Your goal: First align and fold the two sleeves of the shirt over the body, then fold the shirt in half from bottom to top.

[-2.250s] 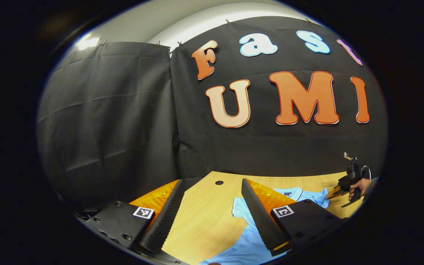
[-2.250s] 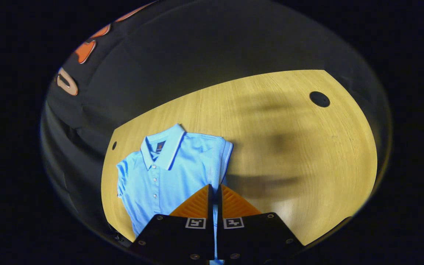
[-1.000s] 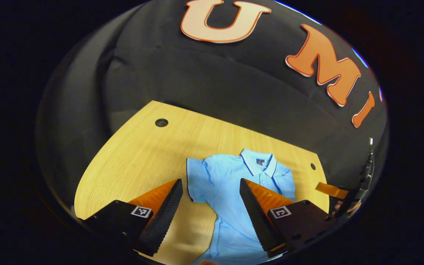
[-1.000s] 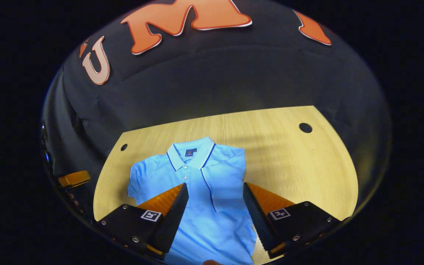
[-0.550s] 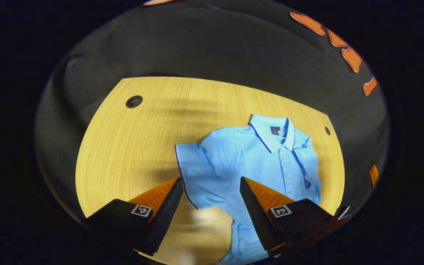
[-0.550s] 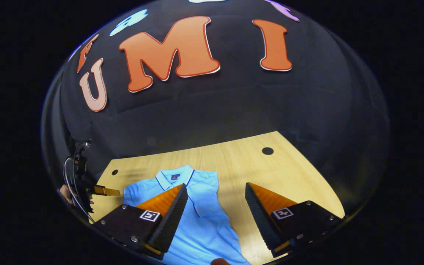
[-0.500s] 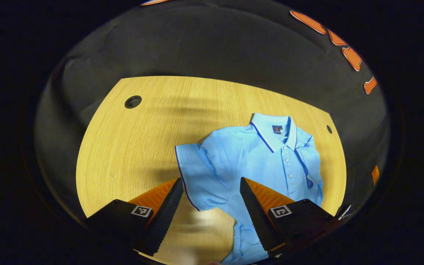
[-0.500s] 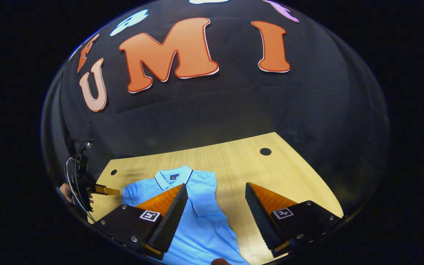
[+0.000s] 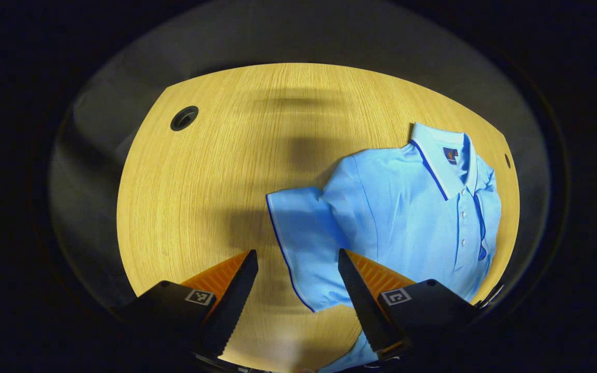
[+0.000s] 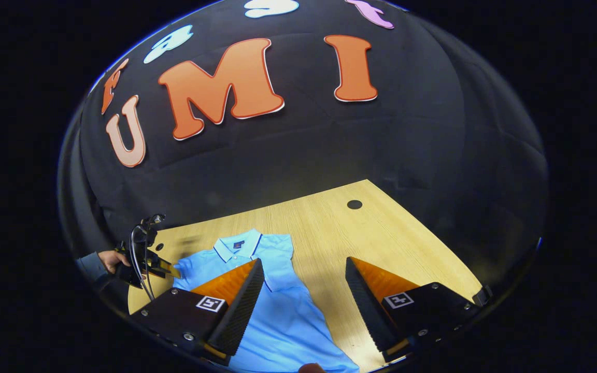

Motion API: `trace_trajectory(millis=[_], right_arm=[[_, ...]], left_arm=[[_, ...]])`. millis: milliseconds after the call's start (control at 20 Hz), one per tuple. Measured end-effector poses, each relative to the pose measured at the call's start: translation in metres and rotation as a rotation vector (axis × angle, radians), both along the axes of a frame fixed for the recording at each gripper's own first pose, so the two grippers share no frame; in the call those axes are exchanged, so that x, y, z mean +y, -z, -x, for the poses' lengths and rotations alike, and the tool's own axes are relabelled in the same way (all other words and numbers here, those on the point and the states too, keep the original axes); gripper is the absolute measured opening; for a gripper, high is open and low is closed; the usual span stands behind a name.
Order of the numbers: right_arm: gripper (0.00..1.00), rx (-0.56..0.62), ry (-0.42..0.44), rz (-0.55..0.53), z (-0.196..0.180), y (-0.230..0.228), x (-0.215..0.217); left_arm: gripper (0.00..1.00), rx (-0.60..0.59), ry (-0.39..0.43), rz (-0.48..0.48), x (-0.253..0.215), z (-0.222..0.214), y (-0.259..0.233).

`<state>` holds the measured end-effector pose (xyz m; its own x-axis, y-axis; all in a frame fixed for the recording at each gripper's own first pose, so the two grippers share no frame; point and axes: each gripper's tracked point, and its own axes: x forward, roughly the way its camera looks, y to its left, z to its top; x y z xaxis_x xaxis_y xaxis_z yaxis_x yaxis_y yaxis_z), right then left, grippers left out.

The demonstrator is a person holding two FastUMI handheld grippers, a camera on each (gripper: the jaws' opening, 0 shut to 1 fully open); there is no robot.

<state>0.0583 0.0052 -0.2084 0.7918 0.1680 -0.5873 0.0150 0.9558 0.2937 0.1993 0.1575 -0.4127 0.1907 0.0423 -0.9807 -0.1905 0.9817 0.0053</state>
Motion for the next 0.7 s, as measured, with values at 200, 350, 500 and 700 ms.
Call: trace_trajectory(millis=[200,350,500,700], right_arm=[[0.96,0.012,0.023,-0.006,0.013,-0.011,-0.006],[0.97,-0.008,0.037,-0.035,0.018,-0.025,-0.004],[0.97,-0.022,0.055,-0.051,0.022,-0.033,-0.004],[0.97,-0.034,0.048,-0.045,0.028,-0.035,-0.002]], left_arm=[[0.94,0.048,-0.008,-0.015,-0.002,0.002,0.013],[0.74,0.043,-0.037,0.015,-0.012,0.003,0.019],[0.36,-0.005,-0.09,0.024,-0.01,-0.001,0.019],[0.12,-0.049,-0.1,0.067,-0.012,0.002,0.014]])
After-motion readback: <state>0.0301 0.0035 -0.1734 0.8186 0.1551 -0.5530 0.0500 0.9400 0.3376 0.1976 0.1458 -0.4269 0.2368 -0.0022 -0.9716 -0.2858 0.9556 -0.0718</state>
